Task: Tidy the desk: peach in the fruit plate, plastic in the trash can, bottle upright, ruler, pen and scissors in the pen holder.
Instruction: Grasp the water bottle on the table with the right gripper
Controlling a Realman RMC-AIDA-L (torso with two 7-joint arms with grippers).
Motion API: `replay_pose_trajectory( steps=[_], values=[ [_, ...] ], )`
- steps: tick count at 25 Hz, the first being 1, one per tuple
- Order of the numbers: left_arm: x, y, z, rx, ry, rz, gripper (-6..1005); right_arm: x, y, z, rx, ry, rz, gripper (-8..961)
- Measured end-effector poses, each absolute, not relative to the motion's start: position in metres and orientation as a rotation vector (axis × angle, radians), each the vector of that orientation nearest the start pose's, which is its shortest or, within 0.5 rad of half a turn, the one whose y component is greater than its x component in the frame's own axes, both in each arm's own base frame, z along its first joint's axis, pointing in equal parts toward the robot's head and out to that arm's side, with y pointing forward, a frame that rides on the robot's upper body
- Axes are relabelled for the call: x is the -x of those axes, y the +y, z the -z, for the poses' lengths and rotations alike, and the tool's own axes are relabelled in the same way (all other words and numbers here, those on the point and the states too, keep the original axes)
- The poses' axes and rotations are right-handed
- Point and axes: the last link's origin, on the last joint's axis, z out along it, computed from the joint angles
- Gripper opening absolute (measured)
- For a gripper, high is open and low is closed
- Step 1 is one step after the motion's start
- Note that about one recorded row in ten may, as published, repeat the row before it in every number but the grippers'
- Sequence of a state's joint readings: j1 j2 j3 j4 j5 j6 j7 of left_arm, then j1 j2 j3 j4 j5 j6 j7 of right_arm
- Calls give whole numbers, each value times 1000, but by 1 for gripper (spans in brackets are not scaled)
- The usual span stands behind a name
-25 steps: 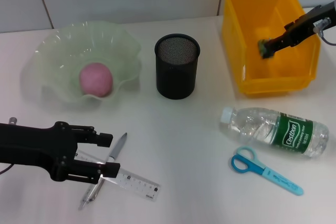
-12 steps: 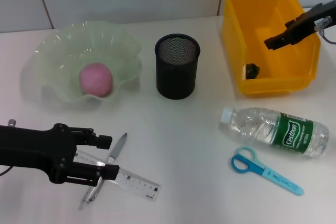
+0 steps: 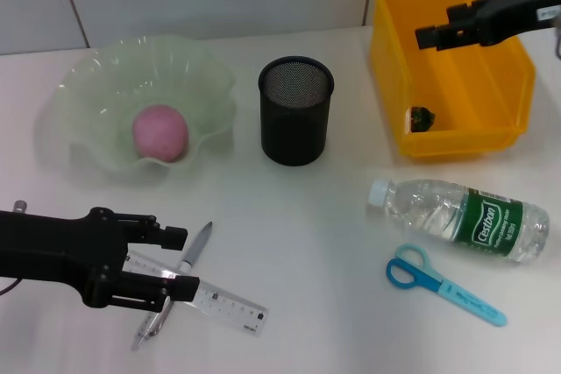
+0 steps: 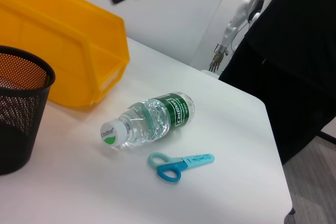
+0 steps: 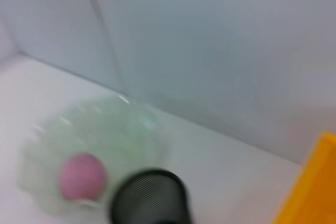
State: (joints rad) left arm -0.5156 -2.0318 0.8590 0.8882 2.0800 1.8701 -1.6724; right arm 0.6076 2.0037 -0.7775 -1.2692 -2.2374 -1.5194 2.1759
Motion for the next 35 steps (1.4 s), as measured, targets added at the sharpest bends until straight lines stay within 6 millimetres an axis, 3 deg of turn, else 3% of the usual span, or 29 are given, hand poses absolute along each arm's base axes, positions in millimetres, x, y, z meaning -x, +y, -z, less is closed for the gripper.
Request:
replay_pose_trajectory(
  steps=[7,16,24,30,35],
  values=[
    [236,302,-25,3105,-696,501,777,-206,357,-127,2614,804,-528,730],
    [234,303,-25,3107,-679,517,778,-231,322,-109,2872,785,-618,730],
    [230,303,-24,3105,-664,550,778,-247,315,-94,2990,821,-470,730],
    [229,304,-24,3103,-658,559,777,-243,316,-93,3021,795,-442,730],
    [229,304,-24,3100,-657,560,777,-224,331,-95,2999,764,-402,730]
  ],
)
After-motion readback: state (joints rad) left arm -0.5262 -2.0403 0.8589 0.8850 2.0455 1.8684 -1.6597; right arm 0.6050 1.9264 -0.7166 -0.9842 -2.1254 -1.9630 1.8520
